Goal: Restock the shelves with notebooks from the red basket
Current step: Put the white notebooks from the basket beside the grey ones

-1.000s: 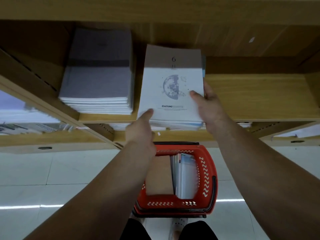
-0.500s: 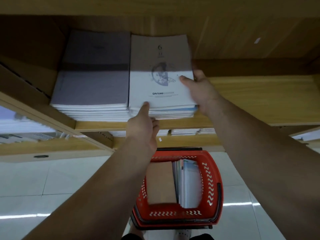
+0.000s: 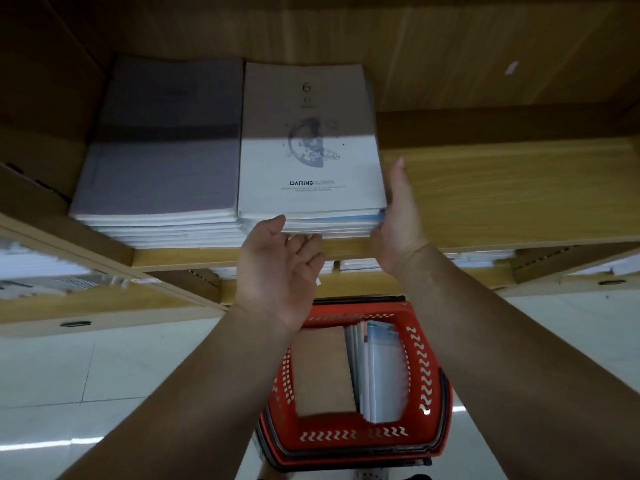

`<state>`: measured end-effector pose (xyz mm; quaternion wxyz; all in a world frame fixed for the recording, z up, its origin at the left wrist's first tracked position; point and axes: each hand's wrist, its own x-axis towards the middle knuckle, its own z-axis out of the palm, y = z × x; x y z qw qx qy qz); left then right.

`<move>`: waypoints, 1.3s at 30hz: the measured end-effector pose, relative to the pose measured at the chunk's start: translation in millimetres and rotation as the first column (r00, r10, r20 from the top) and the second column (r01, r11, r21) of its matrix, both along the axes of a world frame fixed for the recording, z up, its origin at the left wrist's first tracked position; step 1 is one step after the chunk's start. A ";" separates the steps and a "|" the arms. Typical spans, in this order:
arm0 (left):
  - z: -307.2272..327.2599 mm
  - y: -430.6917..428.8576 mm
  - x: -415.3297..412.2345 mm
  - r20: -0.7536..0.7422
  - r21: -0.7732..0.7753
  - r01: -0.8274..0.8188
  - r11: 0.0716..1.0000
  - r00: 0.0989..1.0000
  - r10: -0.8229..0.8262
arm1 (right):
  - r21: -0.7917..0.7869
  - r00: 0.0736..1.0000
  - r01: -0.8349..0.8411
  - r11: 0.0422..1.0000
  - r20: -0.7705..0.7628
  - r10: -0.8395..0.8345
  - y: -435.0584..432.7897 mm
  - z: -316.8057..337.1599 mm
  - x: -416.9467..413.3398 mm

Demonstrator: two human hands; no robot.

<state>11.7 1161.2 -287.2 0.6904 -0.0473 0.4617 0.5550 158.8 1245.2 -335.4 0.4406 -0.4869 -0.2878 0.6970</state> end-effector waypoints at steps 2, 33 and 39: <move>0.8 1.4 1.6 -0.023 0.000 0.027 1.000 0.999 -0.027 | -0.005 0.998 -0.032 0.999 0.044 0.033 0.8 -3.5 2.4; 3.7 48.3 -49.9 -0.432 -0.663 0.439 0.606 -0.886 0.169 | 0.013 0.946 -0.077 0.997 0.317 0.069 51.8 45.3 -4.3; 0.3 37.9 -49.4 -0.391 -0.668 0.404 0.624 -0.905 0.168 | 0.228 0.917 -0.159 0.961 0.394 0.059 -26.9 4.1 18.8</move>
